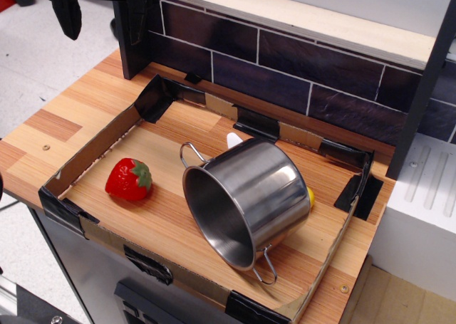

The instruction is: Upright metal pot

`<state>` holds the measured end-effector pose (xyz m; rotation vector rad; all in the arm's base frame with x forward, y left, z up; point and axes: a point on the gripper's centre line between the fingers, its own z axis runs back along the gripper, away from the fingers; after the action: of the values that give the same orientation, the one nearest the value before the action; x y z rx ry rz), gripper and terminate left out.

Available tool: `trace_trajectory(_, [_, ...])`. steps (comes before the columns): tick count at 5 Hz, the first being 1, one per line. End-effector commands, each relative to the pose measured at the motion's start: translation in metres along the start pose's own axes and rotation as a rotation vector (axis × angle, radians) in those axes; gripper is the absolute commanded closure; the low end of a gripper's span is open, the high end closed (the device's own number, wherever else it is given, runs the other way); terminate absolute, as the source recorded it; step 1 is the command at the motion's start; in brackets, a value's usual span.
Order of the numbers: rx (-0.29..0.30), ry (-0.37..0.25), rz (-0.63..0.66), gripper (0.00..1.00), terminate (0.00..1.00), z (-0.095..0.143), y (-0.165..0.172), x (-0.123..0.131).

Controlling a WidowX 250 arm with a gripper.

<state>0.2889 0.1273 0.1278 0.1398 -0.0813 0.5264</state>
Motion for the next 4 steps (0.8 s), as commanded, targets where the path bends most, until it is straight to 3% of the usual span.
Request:
trace_trajectory(1, [0.0,0.0,0.0,0.0,0.0,0.0,0.0,0.0])
trace_trajectory(3, [-0.011,-0.11,-0.444,0.0,0.0,0.027,-0.022,-0.024])
trace_trajectory(4, [-0.043,-0.201,-0.681,0.0,0.0,0.048,-0.028,-0.058])
